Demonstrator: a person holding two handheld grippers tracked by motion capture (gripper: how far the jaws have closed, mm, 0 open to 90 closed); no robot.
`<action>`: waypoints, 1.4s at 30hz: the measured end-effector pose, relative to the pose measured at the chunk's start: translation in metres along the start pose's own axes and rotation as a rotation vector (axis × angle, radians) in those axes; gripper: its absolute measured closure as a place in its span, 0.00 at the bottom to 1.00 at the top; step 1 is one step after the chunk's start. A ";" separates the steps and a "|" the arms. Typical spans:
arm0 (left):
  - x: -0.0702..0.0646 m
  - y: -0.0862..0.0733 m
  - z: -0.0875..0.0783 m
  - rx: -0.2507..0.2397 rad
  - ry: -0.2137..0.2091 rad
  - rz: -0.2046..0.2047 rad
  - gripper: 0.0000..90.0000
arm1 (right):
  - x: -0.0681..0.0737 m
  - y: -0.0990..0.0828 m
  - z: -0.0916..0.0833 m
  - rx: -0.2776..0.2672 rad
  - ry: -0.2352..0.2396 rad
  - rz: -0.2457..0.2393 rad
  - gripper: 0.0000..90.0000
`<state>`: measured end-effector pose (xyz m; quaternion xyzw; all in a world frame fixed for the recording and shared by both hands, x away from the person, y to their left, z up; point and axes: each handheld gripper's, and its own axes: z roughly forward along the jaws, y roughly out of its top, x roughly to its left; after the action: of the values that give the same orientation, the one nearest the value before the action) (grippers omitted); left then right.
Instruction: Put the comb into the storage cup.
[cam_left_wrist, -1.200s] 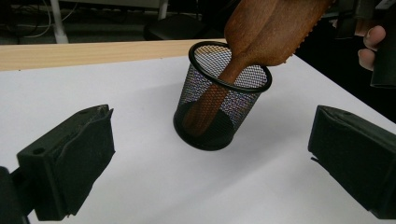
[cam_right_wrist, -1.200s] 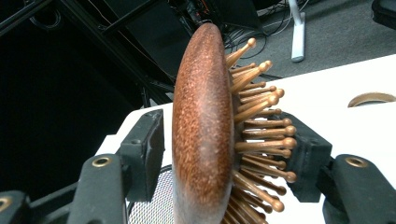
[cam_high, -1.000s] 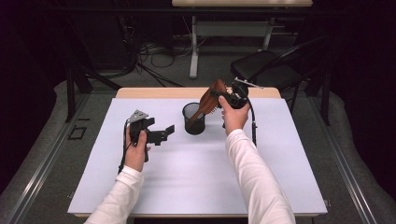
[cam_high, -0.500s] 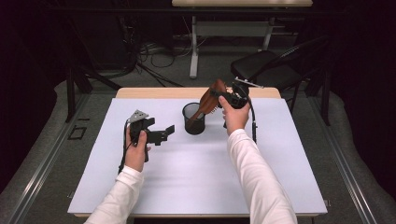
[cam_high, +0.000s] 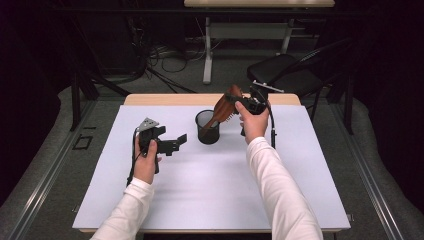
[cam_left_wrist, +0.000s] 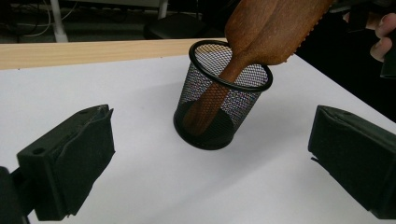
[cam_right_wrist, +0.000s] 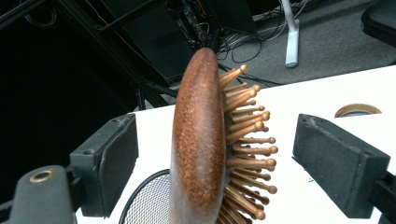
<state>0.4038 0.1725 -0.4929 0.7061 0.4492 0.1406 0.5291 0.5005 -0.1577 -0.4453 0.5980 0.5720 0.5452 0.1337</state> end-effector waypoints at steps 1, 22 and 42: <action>0.000 0.000 0.000 0.000 0.000 0.000 0.01 | 0.000 0.001 -0.001 -0.001 0.002 -0.002 0.15; 0.004 0.000 0.000 0.000 0.004 -0.006 0.01 | 0.006 0.014 -0.009 0.046 -0.034 -0.076 0.00; 0.004 0.002 -0.002 -0.005 -0.017 -0.025 0.01 | 0.008 0.028 -0.020 0.038 -0.047 -0.122 0.00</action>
<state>0.4054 0.1773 -0.4917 0.7003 0.4530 0.1292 0.5364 0.4975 -0.1688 -0.4124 0.5772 0.6142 0.5110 0.1689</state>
